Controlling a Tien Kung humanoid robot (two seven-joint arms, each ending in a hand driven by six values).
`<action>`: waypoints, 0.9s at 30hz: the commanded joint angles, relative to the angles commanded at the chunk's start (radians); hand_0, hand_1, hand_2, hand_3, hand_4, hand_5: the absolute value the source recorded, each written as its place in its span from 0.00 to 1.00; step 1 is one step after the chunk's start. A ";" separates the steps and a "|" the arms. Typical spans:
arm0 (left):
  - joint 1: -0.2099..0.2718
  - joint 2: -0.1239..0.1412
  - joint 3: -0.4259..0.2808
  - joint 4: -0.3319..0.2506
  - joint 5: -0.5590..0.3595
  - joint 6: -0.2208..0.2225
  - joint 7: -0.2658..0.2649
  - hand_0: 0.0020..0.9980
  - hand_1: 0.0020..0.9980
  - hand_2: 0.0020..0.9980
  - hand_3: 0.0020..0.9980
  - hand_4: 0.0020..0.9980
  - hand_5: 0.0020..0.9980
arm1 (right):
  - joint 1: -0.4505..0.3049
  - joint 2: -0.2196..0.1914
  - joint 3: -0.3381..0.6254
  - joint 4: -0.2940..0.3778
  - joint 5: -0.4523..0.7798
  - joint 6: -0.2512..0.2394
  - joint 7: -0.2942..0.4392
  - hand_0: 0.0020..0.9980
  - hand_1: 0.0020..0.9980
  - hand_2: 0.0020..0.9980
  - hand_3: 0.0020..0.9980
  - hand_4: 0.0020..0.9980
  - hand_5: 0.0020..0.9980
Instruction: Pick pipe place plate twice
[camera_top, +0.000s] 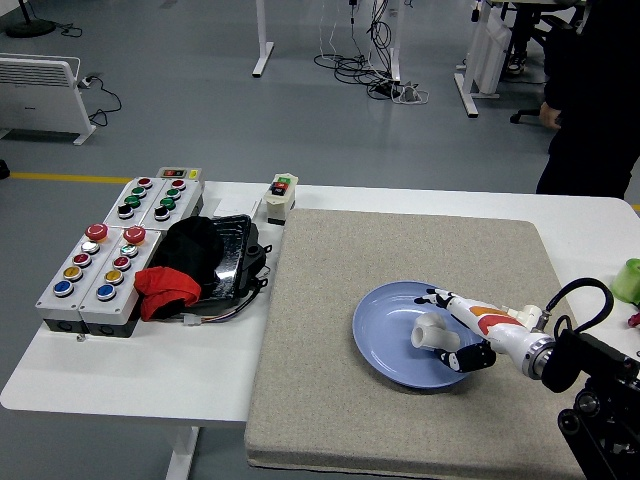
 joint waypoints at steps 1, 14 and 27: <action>0.000 0.000 0.001 0.000 -0.001 0.000 -0.001 0.62 0.58 0.51 0.58 0.27 1.00 | 0.000 -0.001 0.001 0.003 0.007 -0.006 0.001 1.00 0.95 1.00 1.00 0.79 0.16; -0.004 -0.001 0.007 0.000 -0.011 0.000 -0.005 0.62 0.58 0.51 0.58 0.27 1.00 | -0.014 -0.004 0.137 0.029 0.078 -0.092 -0.005 1.00 0.95 1.00 1.00 0.81 0.20; -0.005 -0.002 0.003 0.000 -0.006 0.000 -0.002 0.62 0.58 0.51 0.59 0.27 1.00 | -0.010 -0.044 0.310 -0.082 0.013 -0.042 -0.046 1.00 0.93 1.00 0.95 0.75 0.19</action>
